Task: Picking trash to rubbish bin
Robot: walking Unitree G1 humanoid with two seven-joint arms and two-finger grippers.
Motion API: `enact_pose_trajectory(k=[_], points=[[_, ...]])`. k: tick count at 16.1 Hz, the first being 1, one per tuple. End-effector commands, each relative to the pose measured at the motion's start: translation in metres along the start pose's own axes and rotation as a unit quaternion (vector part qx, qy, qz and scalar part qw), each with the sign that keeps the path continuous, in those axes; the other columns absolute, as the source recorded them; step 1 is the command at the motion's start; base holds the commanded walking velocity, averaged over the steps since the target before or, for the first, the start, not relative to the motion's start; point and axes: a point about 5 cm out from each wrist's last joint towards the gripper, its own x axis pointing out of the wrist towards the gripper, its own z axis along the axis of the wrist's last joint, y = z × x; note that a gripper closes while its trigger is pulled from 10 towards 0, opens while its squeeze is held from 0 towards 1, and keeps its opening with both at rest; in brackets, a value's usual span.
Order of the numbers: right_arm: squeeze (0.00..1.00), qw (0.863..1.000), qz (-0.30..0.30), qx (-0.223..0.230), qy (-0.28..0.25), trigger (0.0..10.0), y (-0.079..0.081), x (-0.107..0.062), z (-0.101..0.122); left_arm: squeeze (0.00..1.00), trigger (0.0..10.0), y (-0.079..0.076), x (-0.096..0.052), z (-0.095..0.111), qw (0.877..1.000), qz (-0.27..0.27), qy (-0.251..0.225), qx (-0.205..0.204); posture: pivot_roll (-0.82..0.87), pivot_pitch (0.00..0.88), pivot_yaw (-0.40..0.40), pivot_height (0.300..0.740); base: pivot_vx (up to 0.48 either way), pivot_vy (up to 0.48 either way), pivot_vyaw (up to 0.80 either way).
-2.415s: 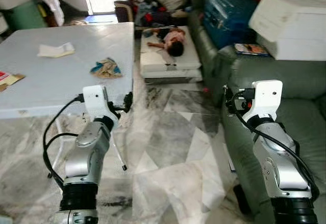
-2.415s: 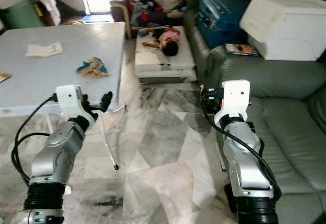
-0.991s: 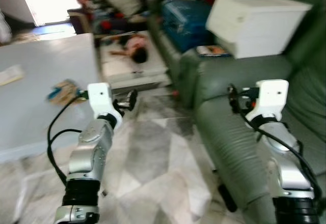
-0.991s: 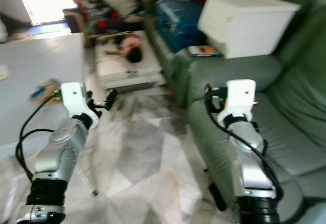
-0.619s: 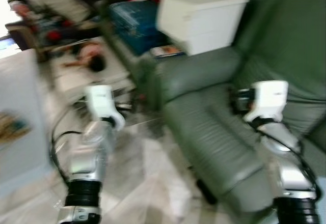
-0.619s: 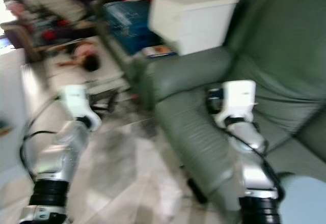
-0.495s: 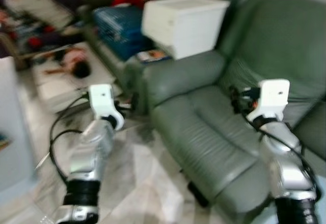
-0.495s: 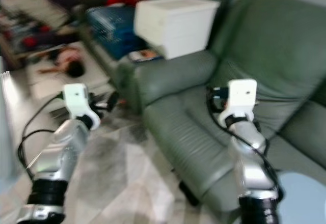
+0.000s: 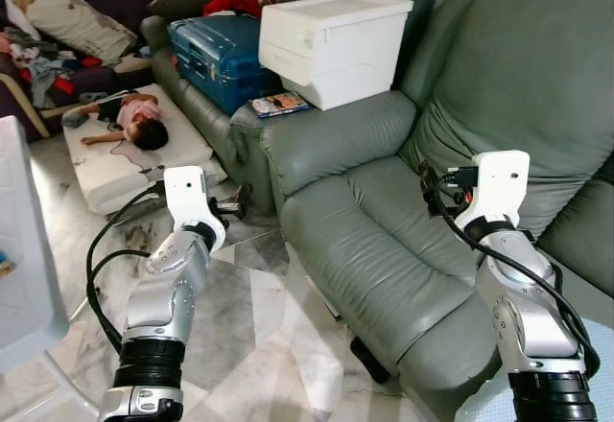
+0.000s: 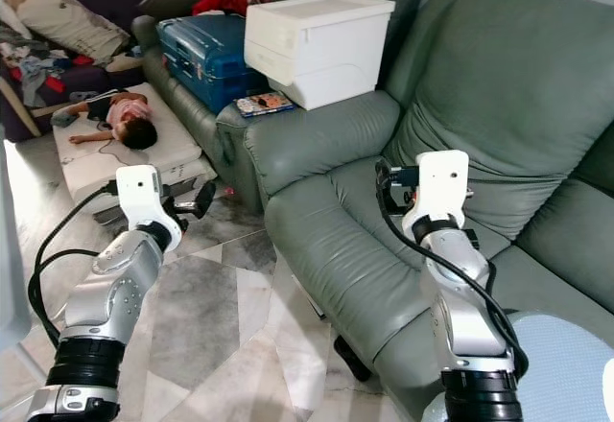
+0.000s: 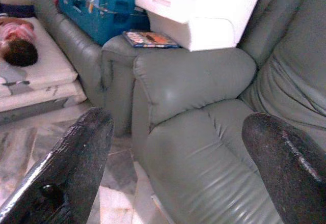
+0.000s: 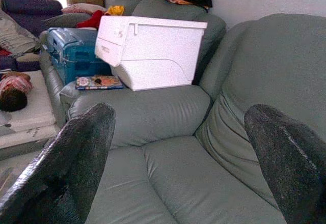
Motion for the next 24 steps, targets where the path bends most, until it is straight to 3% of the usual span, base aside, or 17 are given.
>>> enact_pose_trajectory(k=[1, 6, 9, 11, 12, 13, 14, 16, 17, 20, 24], points=[[0.00, 1.000, 0.000, -0.002, 0.005, 10.0, 0.001, 0.002, -0.001, 0.00, 10.0, 0.008, 0.000, -0.004, 1.000, 0.015, 0.012, 0.007, 0.01, 0.009, 0.011, 0.740, 0.000, 0.000, 0.00], [0.00, 0.999, -0.028, -0.023, 0.017, 10.0, -0.014, 0.004, -0.013, 0.00, 10.0, 0.031, -0.004, -0.024, 0.998, 0.040, 0.045, 0.028, 0.01, 0.006, 0.014, 0.740, 0.000, 0.000, 0.00], [0.00, 0.995, -0.060, -0.026, 0.081, 10.0, -0.041, 0.001, -0.052, 0.00, 10.0, 0.065, -0.019, -0.062, 0.989, 0.079, 0.118, 0.052, 0.02, 0.002, 0.019, 0.740, 0.000, 0.000, 0.00], [0.00, 0.986, -0.083, -0.002, 0.147, 10.0, -0.059, -0.010, -0.088, 0.00, 10.0, 0.087, -0.037, -0.092, 0.977, 0.103, 0.177, 0.067, 0.03, 0.000, 0.026, 0.740, 0.000, 0.000, 0.00], [0.00, 0.984, -0.084, 0.000, 0.156, 10.0, -0.060, -0.012, -0.093, 0.00, 10.0, 0.090, -0.039, -0.096, 0.975, 0.106, 0.183, 0.070, 0.03, 0.000, 0.026, 0.740, 0.000, 0.000, 0.00], [0.00, 0.975, -0.084, 0.002, 0.205, 10.0, -0.065, -0.028, -0.122, 0.00, 10.0, 0.101, -0.059, -0.124, 0.961, 0.116, 0.239, 0.076, 0.04, 0.000, 0.032, 0.740, 0.000, 0.000, 0.00], [0.00, 0.969, -0.078, 0.012, 0.234, 10.0, -0.064, -0.038, -0.138, 0.00, 10.0, 0.104, -0.070, -0.139, 0.953, 0.115, 0.268, 0.077, 0.04, 0.000, 0.035, 0.740, 0.000, 0.000, 0.00], [0.00, 0.952, -0.067, 0.059, 0.295, 10.0, -0.061, -0.060, -0.168, 0.00, 10.0, 0.108, -0.085, -0.156, 0.949, 0.124, 0.286, 0.038, 0.04, 0.000, 0.039, 0.740, 0.000, 0.000, 0.00], [0.00, 0.936, -0.065, 0.074, 0.338, 10.0, -0.060, -0.080, -0.186, 0.00, 10.0, 0.111, -0.089, -0.160, 0.948, 0.139, 0.285, 0.000, 0.04, 0.000, 0.039, 0.740, 0.000, 0.000, 0.00], [0.00, 0.922, -0.056, 0.072, 0.377, 10.0, -0.059, -0.103, -0.205, 0.00, 10.0, 0.118, -0.100, -0.168, 0.940, 0.154, 0.305, 0.009, 0.06, 0.000, 0.039, 0.740, 0.000, 0.000, 0.00], [0.00, 0.915, -0.055, 0.100, 0.386, 10.0, -0.056, -0.109, -0.211, 0.00, 10.0, 0.126, -0.122, -0.183, 0.926, 0.169, 0.337, -0.004, 0.07, 0.000, 0.044, 0.740, 0.000, 0.000, 0.00]])
